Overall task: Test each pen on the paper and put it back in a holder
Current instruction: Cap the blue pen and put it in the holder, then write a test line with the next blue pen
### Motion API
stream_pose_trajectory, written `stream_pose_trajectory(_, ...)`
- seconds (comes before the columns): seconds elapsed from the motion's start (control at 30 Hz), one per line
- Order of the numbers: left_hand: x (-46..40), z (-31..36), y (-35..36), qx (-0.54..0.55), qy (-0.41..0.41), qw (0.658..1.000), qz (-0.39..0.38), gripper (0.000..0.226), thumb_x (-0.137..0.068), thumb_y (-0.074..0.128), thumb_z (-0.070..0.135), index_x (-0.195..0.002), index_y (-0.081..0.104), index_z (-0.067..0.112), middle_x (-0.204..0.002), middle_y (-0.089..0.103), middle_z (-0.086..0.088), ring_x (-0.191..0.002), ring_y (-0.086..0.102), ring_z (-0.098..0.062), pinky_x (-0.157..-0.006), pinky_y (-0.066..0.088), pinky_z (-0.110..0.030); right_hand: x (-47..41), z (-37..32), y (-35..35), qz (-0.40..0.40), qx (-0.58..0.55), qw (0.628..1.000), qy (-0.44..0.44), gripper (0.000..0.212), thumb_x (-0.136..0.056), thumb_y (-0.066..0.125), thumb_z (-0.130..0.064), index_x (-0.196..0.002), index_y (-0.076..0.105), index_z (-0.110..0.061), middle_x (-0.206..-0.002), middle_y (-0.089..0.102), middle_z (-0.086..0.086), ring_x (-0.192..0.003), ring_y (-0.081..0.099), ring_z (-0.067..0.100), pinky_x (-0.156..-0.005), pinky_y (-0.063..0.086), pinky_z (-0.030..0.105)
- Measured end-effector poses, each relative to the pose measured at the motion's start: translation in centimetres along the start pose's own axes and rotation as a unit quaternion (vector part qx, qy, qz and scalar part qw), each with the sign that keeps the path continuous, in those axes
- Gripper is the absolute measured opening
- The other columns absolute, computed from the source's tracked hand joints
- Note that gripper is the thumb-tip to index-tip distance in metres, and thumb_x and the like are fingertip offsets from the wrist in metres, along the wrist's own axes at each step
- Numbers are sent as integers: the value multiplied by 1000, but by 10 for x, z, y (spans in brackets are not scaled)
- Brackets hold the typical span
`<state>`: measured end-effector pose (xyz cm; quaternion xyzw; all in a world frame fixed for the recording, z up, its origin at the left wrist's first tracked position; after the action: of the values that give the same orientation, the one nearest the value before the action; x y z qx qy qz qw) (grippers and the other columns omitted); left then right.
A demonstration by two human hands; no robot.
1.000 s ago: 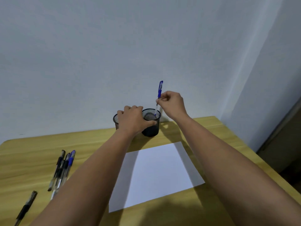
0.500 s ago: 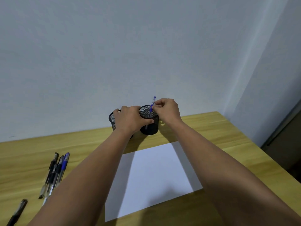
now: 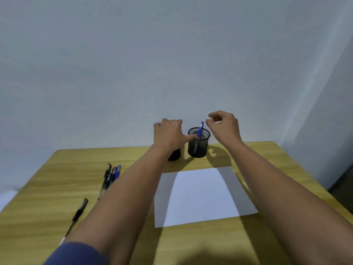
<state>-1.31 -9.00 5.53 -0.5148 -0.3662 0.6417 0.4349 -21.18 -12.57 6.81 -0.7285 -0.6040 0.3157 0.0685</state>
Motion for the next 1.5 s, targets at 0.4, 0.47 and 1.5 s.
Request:
stream_pose_trajectory(0.4, 114, -150, -45, 34, -100, 992, -66, 39, -93, 63, 38, -131, 64, 28, -129, 67, 11, -118, 60, -16, -93, 52, -37, 111, -77, 108, -218, 39, 973, -66, 8, -91, 76, -21, -91, 83, -16, -92, 80, 0, -92, 74, 18, -85, 57, 30)
stream_pose_trajectory(0.47, 128, -172, -39, 28, -110, 990, -78, 38, -94, 63, 36, -131, 64, 28, -131, 66, 10, -117, 62, -16, -92, 54, -38, 129, -84, 133, -259, 49, 962, -74, 7, -90, 77, -20, -91, 83, -16, -92, 81, 0, -92, 75, 18, -87, 59, 32)
stream_pose_trajectory(1.5, 133, -209, 5, 34, 11, 998, -58, 47, -95, 62, 35, -142, 58, 30, -145, 58, 7, -133, 51, -24, -101, 46, -42, 147, -60, 214, -314, -35, 945, 91, 9, -80, 81, -9, -84, 72, -11, -58, 68, 4, -48, 61, 14, -61, 53, 29)
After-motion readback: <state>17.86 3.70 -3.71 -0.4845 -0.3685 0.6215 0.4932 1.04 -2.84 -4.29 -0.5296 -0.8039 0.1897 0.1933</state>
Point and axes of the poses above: each hand's wrist, its own x-axis away from the middle knuckle, its own y-axis out of the palm, z = x × y, the point moved 6 cm from there along -x, towards the middle knuckle
